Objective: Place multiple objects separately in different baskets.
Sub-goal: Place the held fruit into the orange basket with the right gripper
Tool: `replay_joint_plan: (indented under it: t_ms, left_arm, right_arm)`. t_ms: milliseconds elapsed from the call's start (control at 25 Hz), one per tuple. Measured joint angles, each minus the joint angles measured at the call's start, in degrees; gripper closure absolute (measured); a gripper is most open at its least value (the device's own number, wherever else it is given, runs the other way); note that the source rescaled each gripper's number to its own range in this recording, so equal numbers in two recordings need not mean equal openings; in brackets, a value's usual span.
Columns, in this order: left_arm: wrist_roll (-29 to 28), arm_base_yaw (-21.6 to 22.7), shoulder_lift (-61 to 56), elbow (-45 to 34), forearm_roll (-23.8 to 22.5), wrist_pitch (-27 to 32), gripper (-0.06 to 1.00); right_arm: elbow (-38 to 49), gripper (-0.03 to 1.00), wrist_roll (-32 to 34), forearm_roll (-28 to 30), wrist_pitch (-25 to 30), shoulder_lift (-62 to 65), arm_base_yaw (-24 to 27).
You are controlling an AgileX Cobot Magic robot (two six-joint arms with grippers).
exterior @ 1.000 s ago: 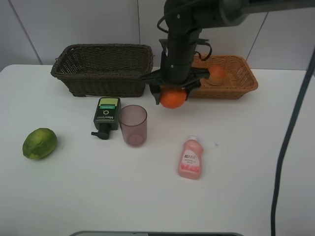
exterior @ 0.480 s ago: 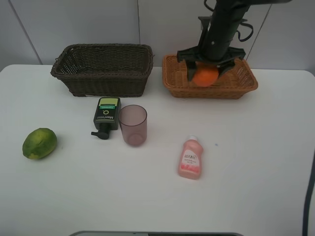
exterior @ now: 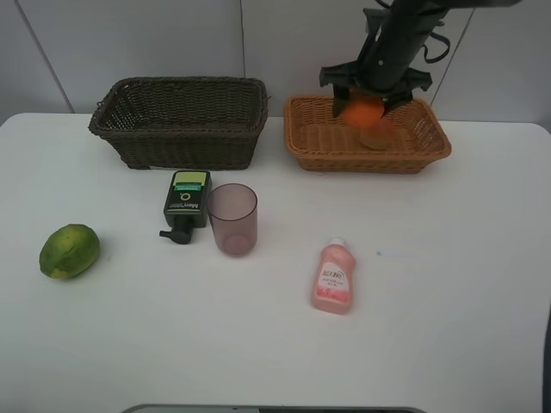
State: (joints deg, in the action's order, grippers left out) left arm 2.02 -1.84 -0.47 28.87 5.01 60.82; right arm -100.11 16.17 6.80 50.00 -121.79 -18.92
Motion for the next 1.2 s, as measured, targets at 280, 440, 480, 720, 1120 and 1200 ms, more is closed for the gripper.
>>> replay_joint_plan:
  t_ms: [280, 440, 480, 720, 1120, 1200]
  left_arm:
    - [0.0, 0.0, 0.0, 0.0, 0.0, 0.0, -0.06]
    - [0.0, 0.0, 0.0, 0.0, 0.0, 0.0, -0.06]
    - [0.0, 0.0, 0.0, 0.0, 0.0, 0.0, -0.06]
    - [0.0, 0.0, 0.0, 0.0, 0.0, 0.0, -0.06]
    - [0.0, 0.0, 0.0, 0.0, 0.0, 0.0, -0.06]
    - [0.0, 0.0, 0.0, 0.0, 0.0, 0.0, -0.06]
  right_arm:
    - [-5.7, 0.50, -0.1, -1.2, -1.9, -6.5, 0.0]
    - [-6.0, 0.50, -0.1, -1.2, -4.8, -8.7, 0.0]
    - [-6.1, 0.50, -0.1, -1.2, -5.3, -9.1, 0.0]
    - [-6.2, 0.50, -0.1, -1.2, -6.2, -10.5, 0.0]
    - [-6.2, 0.06, -0.1, -1.2, -8.1, -11.1, 0.0]
    - [-6.2, 0.02, -0.1, -1.2, -8.2, -11.1, 0.0]
